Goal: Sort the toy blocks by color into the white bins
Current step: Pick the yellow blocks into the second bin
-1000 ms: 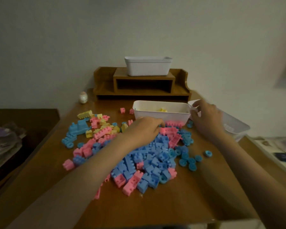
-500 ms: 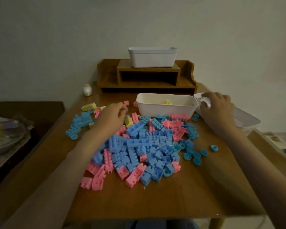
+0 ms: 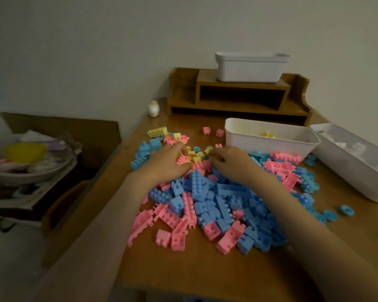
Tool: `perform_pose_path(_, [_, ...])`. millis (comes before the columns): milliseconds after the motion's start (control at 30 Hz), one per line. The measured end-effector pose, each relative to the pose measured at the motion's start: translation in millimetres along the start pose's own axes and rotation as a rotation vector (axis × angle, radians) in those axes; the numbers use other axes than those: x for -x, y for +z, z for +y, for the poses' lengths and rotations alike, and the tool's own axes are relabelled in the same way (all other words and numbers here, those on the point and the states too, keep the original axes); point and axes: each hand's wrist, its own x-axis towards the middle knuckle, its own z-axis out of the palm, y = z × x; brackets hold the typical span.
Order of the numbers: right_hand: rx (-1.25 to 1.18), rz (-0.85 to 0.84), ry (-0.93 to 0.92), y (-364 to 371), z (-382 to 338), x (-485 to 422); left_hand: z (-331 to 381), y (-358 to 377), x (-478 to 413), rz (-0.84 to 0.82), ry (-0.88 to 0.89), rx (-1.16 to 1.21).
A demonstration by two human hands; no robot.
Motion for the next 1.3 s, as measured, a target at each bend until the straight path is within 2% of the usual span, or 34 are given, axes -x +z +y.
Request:
perform_pose_path(100, [0.004, 0.057, 0.026, 1.9, -3.1, -10.6, -0.5, -0.8, 1.4, 0.034, 0.023, 0.03])
perform_pose_path(267, [0.001, 0.02, 0.029, 3.1, -6.9, -21.0, -3.7, 0.5, 0.8, 0.09, 0.036, 0.009])
perform_pose_path(433, [-0.276, 0.202, -0.01, 7.0, -3.3, -16.0, -8.2, -6.1, 2.4, 0.153, 0.033, -0.154])
perform_pose_path(500, [-0.233, 0.184, -0.103, 10.1, -3.9, -15.8, -6.0, -5.8, 3.1, 0.12, 0.054, -0.295])
perform_pose_path(600, [0.001, 0.061, -0.193, 17.5, -4.9, -18.7, -3.2, -3.0, 4.5, 0.052, 0.106, -0.384])
perform_pose_path(700, [0.021, 0.009, -0.174, 17.7, -6.7, -17.9, -4.3, -4.2, 5.0, 0.049, 0.083, -0.337])
perform_pose_path(900, [0.001, 0.013, -0.179, 17.3, -10.2, -15.4, -1.6, -3.9, 2.4, 0.079, 0.078, -0.283])
perform_pose_path(1133, [-0.101, 0.062, -0.174, 15.4, -11.3, -12.1, 6.7, -5.5, 5.1, 0.128, 0.024, -0.116])
perform_pose_path(1300, [-0.056, 0.014, -0.143, 13.8, -10.7, -11.0, 8.2, -2.8, 3.0, 0.175, 0.093, -0.031])
